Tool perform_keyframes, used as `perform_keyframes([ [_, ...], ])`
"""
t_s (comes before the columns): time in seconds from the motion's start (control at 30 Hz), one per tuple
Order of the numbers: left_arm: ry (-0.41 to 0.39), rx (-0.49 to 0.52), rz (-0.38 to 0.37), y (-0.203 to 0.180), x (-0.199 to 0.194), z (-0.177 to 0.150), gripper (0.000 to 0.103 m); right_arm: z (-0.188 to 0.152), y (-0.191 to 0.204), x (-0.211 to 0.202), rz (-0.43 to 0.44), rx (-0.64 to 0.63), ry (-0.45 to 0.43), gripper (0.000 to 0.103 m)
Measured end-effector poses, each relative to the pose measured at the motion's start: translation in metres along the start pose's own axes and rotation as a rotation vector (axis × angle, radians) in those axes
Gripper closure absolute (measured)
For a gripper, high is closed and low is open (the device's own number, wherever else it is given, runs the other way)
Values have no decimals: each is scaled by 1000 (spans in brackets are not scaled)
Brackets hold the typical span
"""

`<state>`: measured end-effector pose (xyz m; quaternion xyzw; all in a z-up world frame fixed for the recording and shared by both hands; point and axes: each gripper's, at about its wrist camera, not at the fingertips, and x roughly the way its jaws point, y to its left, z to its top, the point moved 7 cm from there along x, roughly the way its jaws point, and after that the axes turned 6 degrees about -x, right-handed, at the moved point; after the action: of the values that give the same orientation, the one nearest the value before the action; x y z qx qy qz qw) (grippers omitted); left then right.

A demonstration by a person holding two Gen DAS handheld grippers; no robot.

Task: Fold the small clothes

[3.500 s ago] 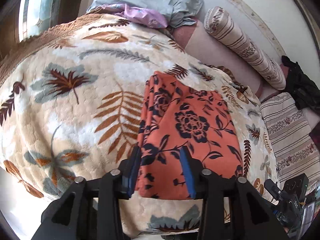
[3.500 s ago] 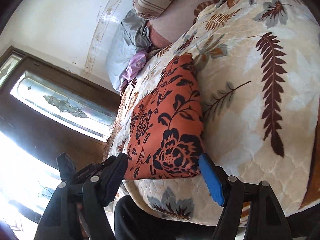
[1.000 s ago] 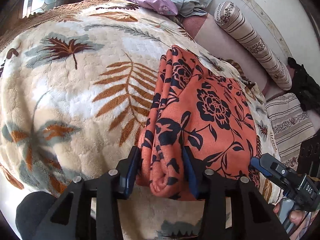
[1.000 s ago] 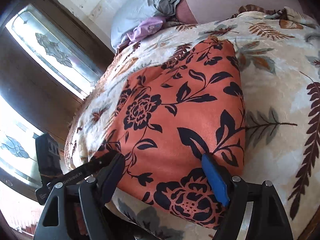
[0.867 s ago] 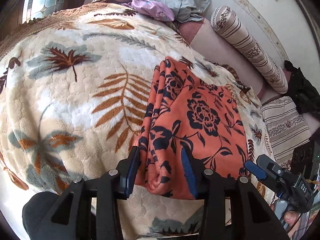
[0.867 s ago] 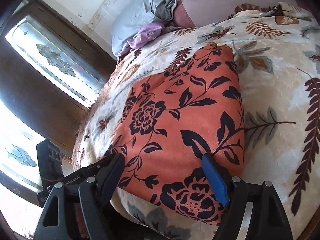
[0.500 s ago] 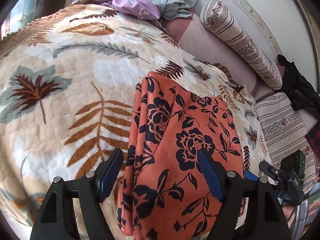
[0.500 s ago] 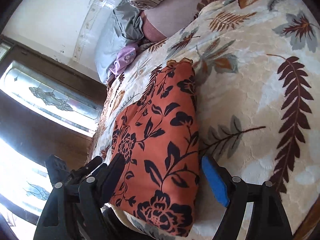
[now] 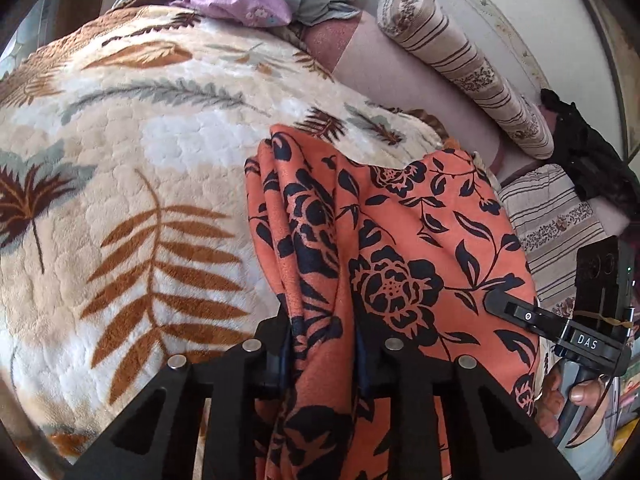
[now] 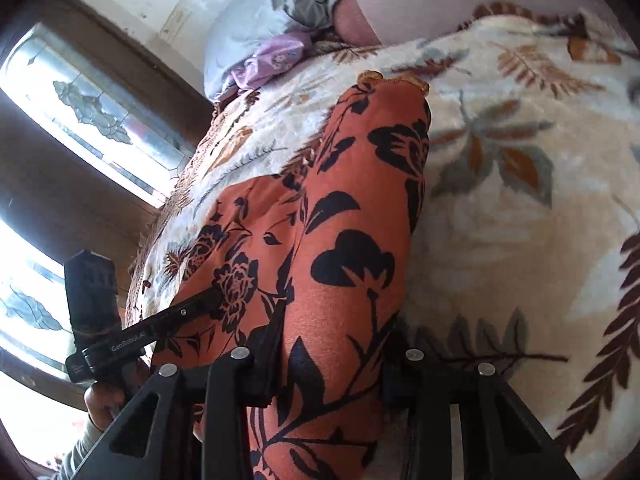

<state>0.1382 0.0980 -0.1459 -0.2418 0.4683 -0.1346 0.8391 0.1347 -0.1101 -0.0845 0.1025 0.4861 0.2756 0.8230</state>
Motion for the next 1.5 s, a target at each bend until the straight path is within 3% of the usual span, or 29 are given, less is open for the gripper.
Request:
perform_keyframes([
  [0.13, -70, 46, -67, -52, 8, 21, 77, 31, -21, -43, -53, -30, -92, 65],
  [0.27, -56, 86, -101, -109, 49, 45, 74, 52, -91, -65, -99, 83, -159, 65],
  [0.33, 33, 115, -46, -125, 88, 44, 68, 50, -136, -61, -156, 163, -156, 59],
  [0.4, 163, 132, 79, -122, 124, 29, 68, 32, -186, -47, -207, 303, -88, 41],
  [0.43, 180, 143, 99, -121, 131, 23, 62, 20, -205, -41, -235, 382, -45, 40],
  [0.47, 148, 146, 100, -121, 125, 22, 58, 10, -215, -41, -220, 429, -40, 40],
  [0.5, 119, 149, 112, -121, 115, 22, 54, 6, -214, -47, -177, 435, -79, 40],
  [0.53, 93, 155, 124, -120, 105, 22, 49, 4, -212, -57, -198, 419, -109, 39],
  [0.57, 67, 164, 134, -120, 93, 22, 49, 4, -207, -66, -222, 394, -134, 38],
  [0.67, 5, 191, 146, -121, 61, 18, 49, 19, -174, -90, -187, 315, -217, 38],
  [0.77, -27, 206, 138, -120, 51, 6, 48, 36, -132, -98, -109, 229, -256, 20],
  [0.83, 13, 205, 181, -112, 66, -6, 48, 33, -118, -83, -71, 206, -241, 10],
  [0.93, 73, 163, 208, -99, 85, -21, 46, 3, -134, -28, -90, 308, -35, 7],
  [1.13, -24, 195, 172, -113, 45, -12, 44, 37, -112, -64, -88, 253, -168, 7],
  [1.27, 21, 214, 192, -108, 60, -23, 40, 61, -133, -51, -65, 307, -164, 7],
  [1.33, 49, 216, 209, -103, 73, -30, 40, 68, -153, -37, -93, 334, -155, 7],
  [1.5, 41, 225, 205, -104, 67, -29, 39, 71, -179, -21, -72, 431, -121, 6],
])
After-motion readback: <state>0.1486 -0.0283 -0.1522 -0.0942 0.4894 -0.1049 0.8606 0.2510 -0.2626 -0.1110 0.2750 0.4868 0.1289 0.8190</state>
